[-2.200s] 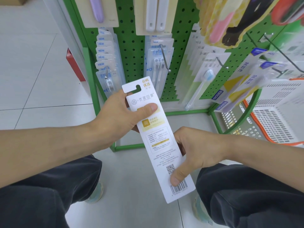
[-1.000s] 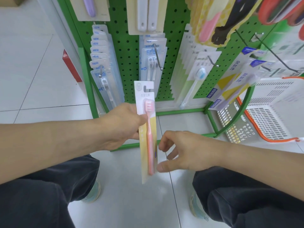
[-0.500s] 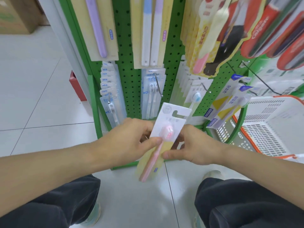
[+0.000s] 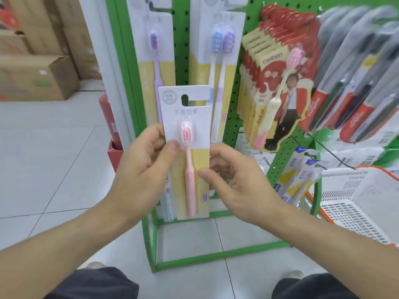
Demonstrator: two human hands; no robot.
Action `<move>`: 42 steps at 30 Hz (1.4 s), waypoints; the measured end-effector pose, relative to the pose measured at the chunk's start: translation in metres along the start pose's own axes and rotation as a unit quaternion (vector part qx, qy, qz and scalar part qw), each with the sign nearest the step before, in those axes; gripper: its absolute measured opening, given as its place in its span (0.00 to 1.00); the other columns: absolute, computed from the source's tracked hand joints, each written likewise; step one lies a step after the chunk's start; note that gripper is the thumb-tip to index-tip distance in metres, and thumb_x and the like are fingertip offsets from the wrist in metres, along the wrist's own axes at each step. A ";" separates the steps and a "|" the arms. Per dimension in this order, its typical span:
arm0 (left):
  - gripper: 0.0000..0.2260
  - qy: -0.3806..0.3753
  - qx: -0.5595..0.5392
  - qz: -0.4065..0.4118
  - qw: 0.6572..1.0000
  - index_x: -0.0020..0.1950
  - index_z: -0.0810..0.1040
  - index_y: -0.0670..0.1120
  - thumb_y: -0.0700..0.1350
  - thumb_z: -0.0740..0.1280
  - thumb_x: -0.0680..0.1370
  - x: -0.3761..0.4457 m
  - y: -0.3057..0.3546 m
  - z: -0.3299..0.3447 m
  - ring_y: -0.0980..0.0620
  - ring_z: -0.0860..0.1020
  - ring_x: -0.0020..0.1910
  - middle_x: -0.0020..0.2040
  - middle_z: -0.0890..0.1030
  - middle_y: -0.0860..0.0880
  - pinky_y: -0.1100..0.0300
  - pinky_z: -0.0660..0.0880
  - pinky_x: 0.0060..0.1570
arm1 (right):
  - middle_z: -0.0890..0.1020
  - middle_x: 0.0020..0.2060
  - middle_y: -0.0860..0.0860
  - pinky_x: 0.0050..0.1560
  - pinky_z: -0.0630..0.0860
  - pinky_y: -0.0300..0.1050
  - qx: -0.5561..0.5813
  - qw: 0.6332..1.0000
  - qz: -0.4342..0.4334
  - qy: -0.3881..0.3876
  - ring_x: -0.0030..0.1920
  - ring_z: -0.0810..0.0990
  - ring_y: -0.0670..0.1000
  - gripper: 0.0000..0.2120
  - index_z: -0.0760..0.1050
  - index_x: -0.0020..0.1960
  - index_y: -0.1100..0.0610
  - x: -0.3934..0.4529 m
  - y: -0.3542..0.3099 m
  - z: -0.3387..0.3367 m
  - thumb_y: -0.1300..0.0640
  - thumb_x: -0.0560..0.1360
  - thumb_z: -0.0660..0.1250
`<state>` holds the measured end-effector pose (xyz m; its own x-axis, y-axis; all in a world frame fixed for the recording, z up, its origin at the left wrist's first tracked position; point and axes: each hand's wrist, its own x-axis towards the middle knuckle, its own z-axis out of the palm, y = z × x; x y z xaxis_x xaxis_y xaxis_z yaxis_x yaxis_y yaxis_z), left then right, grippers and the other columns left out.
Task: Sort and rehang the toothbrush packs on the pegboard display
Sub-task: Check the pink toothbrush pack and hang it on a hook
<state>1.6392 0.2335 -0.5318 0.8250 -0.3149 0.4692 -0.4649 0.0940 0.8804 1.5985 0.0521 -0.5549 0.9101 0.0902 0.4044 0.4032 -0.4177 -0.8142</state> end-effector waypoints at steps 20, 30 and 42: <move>0.14 0.184 0.020 0.182 0.966 0.61 0.72 0.54 0.36 0.64 0.83 0.051 0.039 -0.030 0.53 0.84 0.45 0.47 0.85 0.53 0.61 0.79 0.44 | 0.78 0.40 0.54 0.38 0.73 0.37 -0.042 0.970 -0.178 0.161 0.33 0.76 0.51 0.28 0.66 0.75 0.44 0.085 -0.066 0.030 0.66 0.81 0.66; 0.17 0.148 0.027 0.219 0.964 0.72 0.66 0.43 0.37 0.61 0.83 0.058 0.048 -0.047 0.63 0.81 0.53 0.64 0.77 0.46 0.63 0.78 0.53 | 0.74 0.40 0.47 0.40 0.77 0.45 -0.113 0.951 -0.232 0.170 0.38 0.77 0.50 0.27 0.66 0.72 0.45 0.083 -0.055 0.028 0.68 0.80 0.67; 0.21 0.040 -0.036 0.185 0.981 0.74 0.64 0.45 0.39 0.61 0.80 0.084 0.074 -0.045 0.55 0.81 0.60 0.63 0.81 0.47 0.62 0.76 0.57 | 0.76 0.42 0.55 0.43 0.78 0.44 -0.034 0.963 -0.195 0.183 0.37 0.77 0.52 0.26 0.67 0.74 0.49 0.088 -0.068 0.029 0.66 0.81 0.66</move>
<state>1.6881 0.2567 -0.4240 0.6278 -0.1724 0.7590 -0.7160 0.2545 0.6501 1.6543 0.1142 -0.4762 0.5912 -0.0666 0.8038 0.6888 -0.4767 -0.5462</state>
